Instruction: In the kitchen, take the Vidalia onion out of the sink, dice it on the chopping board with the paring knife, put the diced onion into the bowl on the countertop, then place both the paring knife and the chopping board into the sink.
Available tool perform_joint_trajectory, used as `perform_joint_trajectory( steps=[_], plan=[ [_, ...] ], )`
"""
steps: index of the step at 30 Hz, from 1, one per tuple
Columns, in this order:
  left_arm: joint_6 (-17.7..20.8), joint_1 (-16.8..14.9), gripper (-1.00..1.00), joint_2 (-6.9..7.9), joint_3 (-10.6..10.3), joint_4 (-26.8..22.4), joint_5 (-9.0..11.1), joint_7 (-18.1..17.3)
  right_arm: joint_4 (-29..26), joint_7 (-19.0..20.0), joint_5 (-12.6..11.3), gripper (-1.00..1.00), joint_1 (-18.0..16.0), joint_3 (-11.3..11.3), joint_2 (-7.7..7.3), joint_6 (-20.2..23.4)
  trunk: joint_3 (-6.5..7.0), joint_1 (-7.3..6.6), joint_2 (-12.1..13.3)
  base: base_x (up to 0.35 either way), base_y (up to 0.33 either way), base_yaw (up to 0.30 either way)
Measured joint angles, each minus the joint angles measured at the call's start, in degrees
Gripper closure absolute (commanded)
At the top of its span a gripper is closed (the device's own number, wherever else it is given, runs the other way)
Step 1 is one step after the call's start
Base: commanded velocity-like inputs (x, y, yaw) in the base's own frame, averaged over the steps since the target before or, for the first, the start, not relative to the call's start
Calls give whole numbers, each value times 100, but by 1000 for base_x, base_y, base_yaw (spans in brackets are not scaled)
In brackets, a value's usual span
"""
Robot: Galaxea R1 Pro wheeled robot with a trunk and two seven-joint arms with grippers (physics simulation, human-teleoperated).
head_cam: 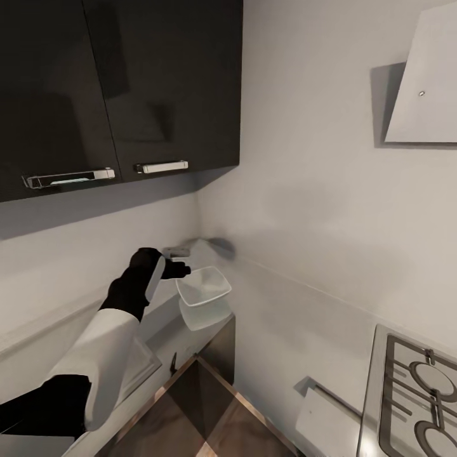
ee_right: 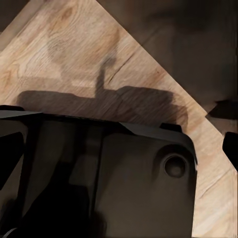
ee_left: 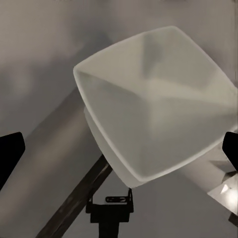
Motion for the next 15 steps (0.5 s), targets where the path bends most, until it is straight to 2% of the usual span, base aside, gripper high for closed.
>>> perform_joint_trajectory(
  steps=[8, 15],
  plan=[
    [0, 0, -100, -13, 1, 0, -2, 1, 100, 2, -8, -100, 0, 9, -255, -257, 0, 0, 0, 0, 0, 0],
    [0, 0, -100, -14, 1, -3, -3, 9, 313, -63, -10, -100, 0, 6, -288, -285, 0, 0, 0, 0, 0, 0]
  ],
)
